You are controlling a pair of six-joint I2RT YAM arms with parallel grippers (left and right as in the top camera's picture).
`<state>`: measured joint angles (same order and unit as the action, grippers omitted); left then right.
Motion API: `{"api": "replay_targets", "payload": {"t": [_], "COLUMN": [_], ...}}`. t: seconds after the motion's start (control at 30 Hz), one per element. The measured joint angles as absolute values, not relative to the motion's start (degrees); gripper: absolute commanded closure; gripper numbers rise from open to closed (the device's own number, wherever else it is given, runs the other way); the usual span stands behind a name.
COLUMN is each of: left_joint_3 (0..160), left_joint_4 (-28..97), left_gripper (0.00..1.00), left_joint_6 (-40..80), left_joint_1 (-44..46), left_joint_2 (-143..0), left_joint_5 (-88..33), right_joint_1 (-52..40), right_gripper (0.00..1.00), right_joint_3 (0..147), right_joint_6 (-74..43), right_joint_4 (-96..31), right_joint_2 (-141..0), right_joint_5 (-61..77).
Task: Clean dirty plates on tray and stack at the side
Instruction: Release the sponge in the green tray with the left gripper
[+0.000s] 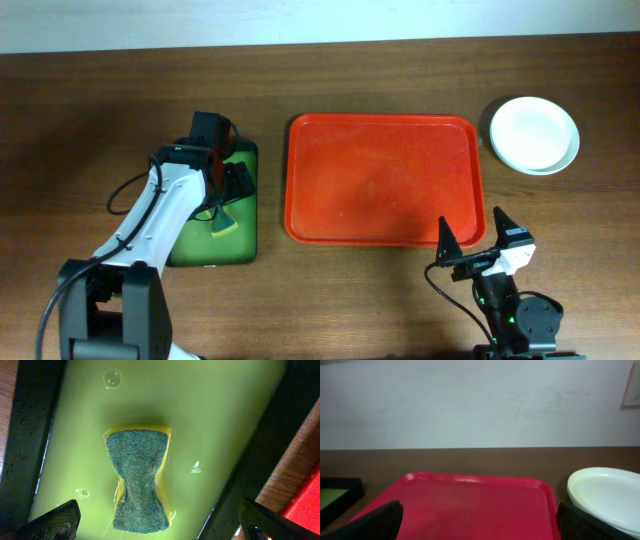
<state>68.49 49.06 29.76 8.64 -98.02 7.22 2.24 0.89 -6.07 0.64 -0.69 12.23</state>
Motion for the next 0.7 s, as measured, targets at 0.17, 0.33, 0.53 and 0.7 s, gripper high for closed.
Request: {"api": "replay_targets", "payload": {"t": [0.17,0.33,0.53,0.7], "left_joint_3": [68.49,68.49,68.49,68.49], "left_joint_4": [49.06,49.06,48.97,48.88], "left_gripper": [0.01,0.01,0.01,0.01], "left_joint_6": [29.76,29.76,29.76,29.76], "left_joint_1": [8.64,8.64,8.64,8.64], "left_joint_2": [-98.02,-98.02,-98.02,-98.02], "left_joint_5": [7.22,7.22,7.22,7.22], "right_joint_1": [2.2,2.2,2.2,2.2], "right_gripper": [0.02,0.02,0.02,0.02], "right_joint_3": [0.78,0.78,0.78,0.78], "right_joint_6": [-6.0,-6.07,-6.04,-6.07], "right_joint_4": [-3.57,-3.6,-3.6,-3.6], "right_joint_2": [-0.64,-0.64,-0.64,-0.64], "right_joint_5": [9.04,8.82,8.82,8.82]}}
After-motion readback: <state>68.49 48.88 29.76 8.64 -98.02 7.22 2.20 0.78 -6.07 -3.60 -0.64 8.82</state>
